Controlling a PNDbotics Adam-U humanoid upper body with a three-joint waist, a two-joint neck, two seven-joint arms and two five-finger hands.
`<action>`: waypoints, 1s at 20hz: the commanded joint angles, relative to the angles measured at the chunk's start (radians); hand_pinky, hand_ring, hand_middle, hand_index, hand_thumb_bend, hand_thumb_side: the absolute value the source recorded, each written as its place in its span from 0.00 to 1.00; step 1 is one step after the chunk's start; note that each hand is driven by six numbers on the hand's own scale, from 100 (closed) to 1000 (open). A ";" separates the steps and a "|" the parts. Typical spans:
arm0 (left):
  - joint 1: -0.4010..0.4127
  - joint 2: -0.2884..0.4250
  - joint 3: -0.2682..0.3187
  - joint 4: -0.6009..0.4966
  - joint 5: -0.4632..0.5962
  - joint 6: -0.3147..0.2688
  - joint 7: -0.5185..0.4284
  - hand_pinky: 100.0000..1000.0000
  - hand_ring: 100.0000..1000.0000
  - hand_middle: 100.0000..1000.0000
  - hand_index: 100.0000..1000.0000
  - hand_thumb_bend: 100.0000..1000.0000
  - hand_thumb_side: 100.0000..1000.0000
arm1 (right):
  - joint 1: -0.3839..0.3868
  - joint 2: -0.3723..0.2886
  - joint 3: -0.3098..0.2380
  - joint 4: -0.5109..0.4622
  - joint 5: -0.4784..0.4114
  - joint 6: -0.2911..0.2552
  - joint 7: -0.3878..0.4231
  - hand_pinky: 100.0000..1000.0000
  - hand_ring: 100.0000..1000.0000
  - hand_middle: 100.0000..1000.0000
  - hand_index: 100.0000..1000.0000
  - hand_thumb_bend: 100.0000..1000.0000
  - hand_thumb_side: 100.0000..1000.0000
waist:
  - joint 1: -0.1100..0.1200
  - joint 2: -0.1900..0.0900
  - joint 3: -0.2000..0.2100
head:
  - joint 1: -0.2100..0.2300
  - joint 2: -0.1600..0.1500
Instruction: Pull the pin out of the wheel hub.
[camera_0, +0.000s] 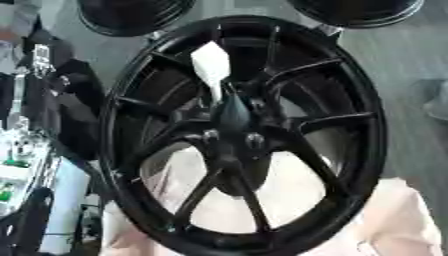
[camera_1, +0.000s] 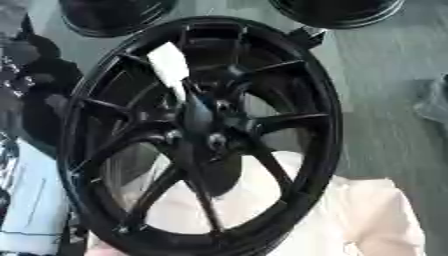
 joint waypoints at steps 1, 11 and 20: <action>-0.015 0.022 0.004 -0.014 -0.007 -0.001 0.001 0.54 0.81 0.62 0.65 0.15 0.68 | -0.009 -0.019 -0.003 -0.027 0.006 0.001 0.001 0.76 0.70 0.61 0.76 0.00 0.60 | -0.004 -0.018 -0.001 | -0.007 -0.004; -0.033 0.027 0.006 -0.023 -0.006 -0.005 -0.001 0.54 0.82 0.63 0.65 0.15 0.67 | -0.015 -0.024 -0.003 -0.025 0.005 0.001 0.001 0.76 0.71 0.61 0.76 0.00 0.60 | -0.001 -0.009 -0.010 | 0.000 -0.009; -0.139 0.196 -0.028 -0.083 0.000 -0.015 -0.056 0.55 0.82 0.64 0.66 0.13 0.56 | -0.011 -0.029 -0.004 -0.022 0.005 0.002 0.000 0.76 0.71 0.61 0.76 0.00 0.60 | 0.010 -0.010 -0.015 | -0.011 -0.003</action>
